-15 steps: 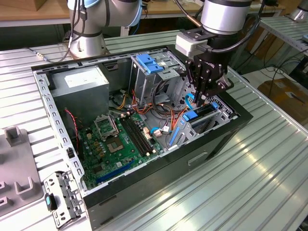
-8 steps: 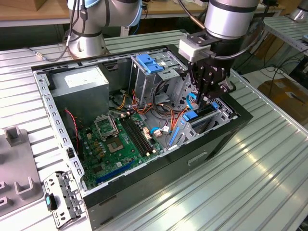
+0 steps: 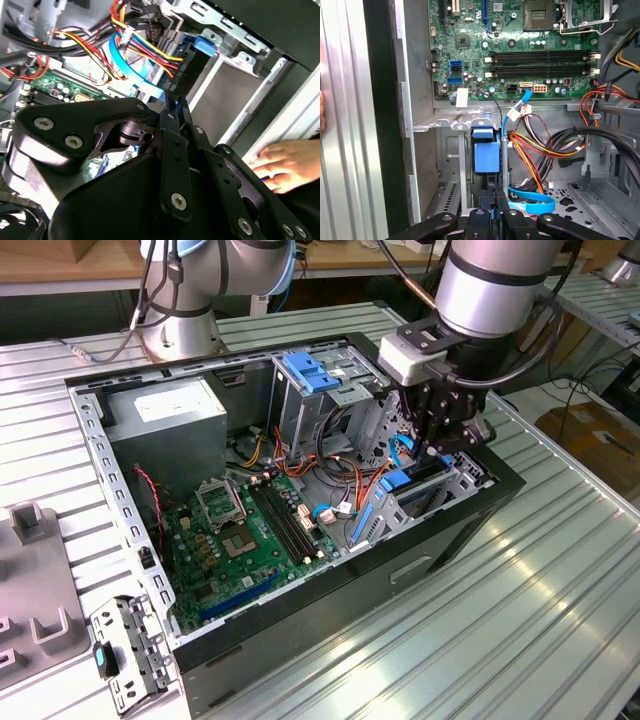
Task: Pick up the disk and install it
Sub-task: 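Insert the second disk wire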
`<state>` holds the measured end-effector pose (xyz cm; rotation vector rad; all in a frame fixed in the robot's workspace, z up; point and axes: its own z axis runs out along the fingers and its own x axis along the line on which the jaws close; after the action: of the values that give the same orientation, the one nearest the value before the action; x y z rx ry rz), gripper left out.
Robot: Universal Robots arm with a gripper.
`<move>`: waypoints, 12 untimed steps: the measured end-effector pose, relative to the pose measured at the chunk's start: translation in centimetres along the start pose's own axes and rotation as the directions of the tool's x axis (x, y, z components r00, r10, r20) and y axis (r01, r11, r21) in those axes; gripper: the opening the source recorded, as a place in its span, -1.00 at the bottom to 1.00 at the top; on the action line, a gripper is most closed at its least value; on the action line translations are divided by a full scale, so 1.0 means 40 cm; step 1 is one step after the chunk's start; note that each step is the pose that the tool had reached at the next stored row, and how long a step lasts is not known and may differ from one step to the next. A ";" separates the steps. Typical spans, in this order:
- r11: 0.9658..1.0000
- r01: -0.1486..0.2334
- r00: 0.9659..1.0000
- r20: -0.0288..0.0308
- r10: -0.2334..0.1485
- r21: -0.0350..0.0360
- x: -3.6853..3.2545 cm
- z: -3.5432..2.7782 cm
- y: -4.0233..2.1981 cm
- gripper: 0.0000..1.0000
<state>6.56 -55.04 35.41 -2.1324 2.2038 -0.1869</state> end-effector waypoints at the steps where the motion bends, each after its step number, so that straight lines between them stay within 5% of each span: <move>1: 1.000 -0.001 1.000 0.010 0.001 0.000 0.001 0.000 0.000 -0.68; 3: 1.000 -0.003 1.000 0.021 0.003 0.000 0.002 0.001 0.001 -0.68; 12: 1.000 -0.004 1.000 0.025 0.004 0.000 0.002 0.001 0.000 -0.68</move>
<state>6.55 -55.10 35.38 -2.1188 2.1937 -0.1589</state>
